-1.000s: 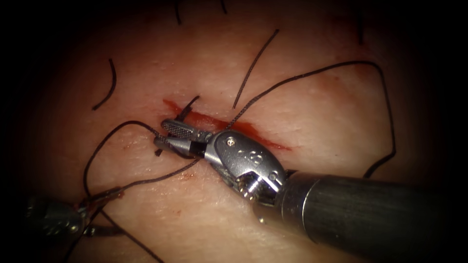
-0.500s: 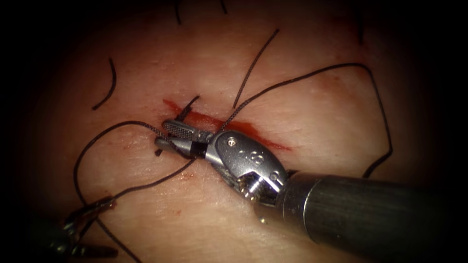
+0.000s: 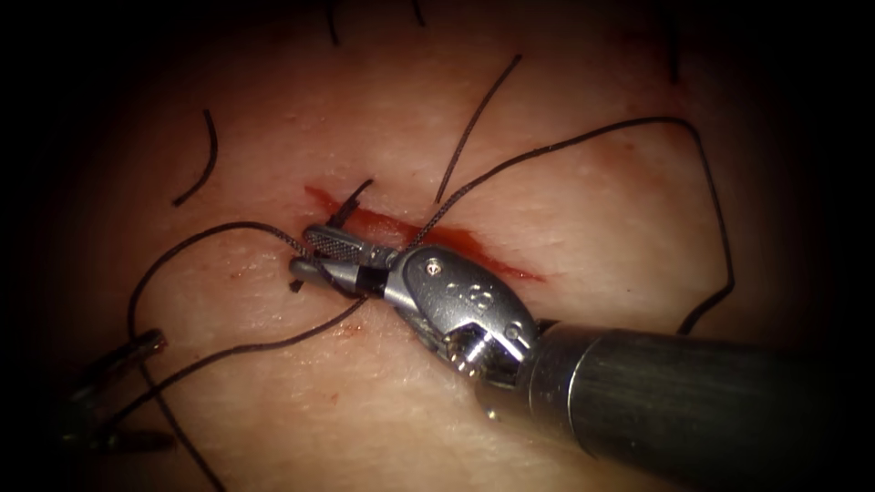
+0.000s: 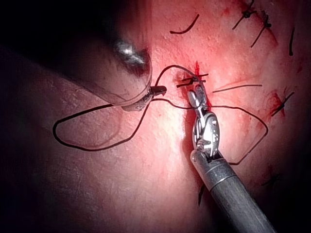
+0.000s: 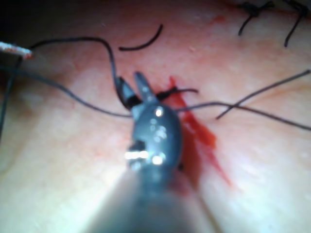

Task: Wound Closure
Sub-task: Readjust and grab a longer section of the long end of the thread using the left gripper, then untangle the thread and adjust the positioning of the thread to clear the space

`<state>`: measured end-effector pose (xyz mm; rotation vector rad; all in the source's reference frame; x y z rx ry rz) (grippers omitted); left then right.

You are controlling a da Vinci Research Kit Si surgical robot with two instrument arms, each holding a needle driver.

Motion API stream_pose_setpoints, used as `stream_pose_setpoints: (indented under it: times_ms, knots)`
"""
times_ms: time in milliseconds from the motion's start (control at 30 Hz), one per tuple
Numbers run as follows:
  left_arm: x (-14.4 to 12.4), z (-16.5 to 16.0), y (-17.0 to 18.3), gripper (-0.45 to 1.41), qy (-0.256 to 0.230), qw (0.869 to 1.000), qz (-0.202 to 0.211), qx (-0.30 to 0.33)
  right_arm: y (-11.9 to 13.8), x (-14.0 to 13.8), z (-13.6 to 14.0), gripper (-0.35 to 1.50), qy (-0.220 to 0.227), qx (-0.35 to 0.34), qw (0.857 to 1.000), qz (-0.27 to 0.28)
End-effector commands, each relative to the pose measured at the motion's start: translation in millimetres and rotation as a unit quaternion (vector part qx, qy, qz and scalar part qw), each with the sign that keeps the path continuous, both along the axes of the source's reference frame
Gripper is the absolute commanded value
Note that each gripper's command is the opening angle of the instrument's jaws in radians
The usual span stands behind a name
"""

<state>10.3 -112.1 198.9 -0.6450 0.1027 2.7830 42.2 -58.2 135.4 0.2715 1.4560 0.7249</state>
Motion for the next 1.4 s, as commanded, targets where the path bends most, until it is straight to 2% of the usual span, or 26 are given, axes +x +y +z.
stream_pose_setpoints:
  times_ms: [33, 100, 267, 300, 333, 533, 700, 833, 1000, 1067, 1133, 1167, 1233, 1400]
  knots:
    - [-0.7, 0.8, -1.0, 0.69, -0.002, 1.000, -0.001, 0.001, -0.3, 0.7, 0.5, 0.15, 0.001, 0.000, 1.000, -0.001]
    - [-1.2, 1.3, -1.1, 0.59, 0.000, 1.000, 0.004, 0.006, -0.3, 0.7, 0.5, 0.15, 0.001, 0.000, 1.000, -0.001]
    - [-2.6, 3.6, -1.8, 0.05, 0.005, 0.999, 0.030, 0.029, -0.3, 0.8, 0.4, 0.15, 0.001, 0.000, 1.000, -0.001]
    - [-2.7, 3.8, -1.8, -0.08, 0.007, 0.999, 0.033, 0.032, -0.3, 0.7, 0.4, 0.15, 0.001, 0.000, 1.000, -0.001]
    - [-2.7, 4.2, -1.9, -0.45, 0.007, 0.998, 0.040, 0.039, -0.3, 0.7, 0.4, 0.15, 0.001, 0.001, 1.000, -0.001]
    - [-2.6, 3.2, -2.2, -0.45, 0.006, 0.998, 0.040, 0.043, -0.2, 0.8, 0.4, 0.14, 0.001, 0.001, 1.000, 0.000]
    - [-3.5, 1.4, -1.8, -0.45, -0.001, 0.997, 0.074, 0.029, 1.3, 0.2, 0.0, 0.14, -0.007, -0.013, 1.000, -0.001]
    - [-3.4, 0.3, -0.8, -0.45, -0.014, 0.997, 0.073, 0.012, 2.1, 0.5, -0.3, 0.14, -0.047, -0.033, 0.998, -0.013]
    - [-2.3, -0.7, 2.1, -0.45, 0.012, 0.997, 0.072, -0.021, 2.2, 1.5, 0.3, 0.09, -0.116, -0.029, 0.990, -0.071]
    - [-2.3, -1.2, 3.2, -0.45, 0.014, 0.997, 0.077, -0.029, 2.3, 1.6, 0.6, 0.07, -0.131, -0.023, 0.986, -0.097]
    - [-2.7, -1.7, 5.6, -0.45, 0.013, 0.994, 0.093, -0.049, 2.8, 2.0, 1.0, 0.04, -0.140, -0.007, 0.976, -0.166]
    - [-3.0, -1.6, 6.5, -0.45, 0.013, 0.994, 0.098, -0.054, 2.9, 2.2, 1.0, 0.02, -0.133, -0.001, 0.970, -0.204]
    - [-3.1, -1.0, 7.3, -0.45, 0.014, 0.993, 0.103, -0.056, 3.0, 2.4, 0.6, -0.01, -0.115, -0.002, 0.967, -0.229]
    - [-3.0, 3.4, 7.9, -0.45, 0.020, 0.991, 0.118, -0.054, 2.6, 2.8, -0.8, -0.05, -0.051, 0.000, 0.970, -0.238]
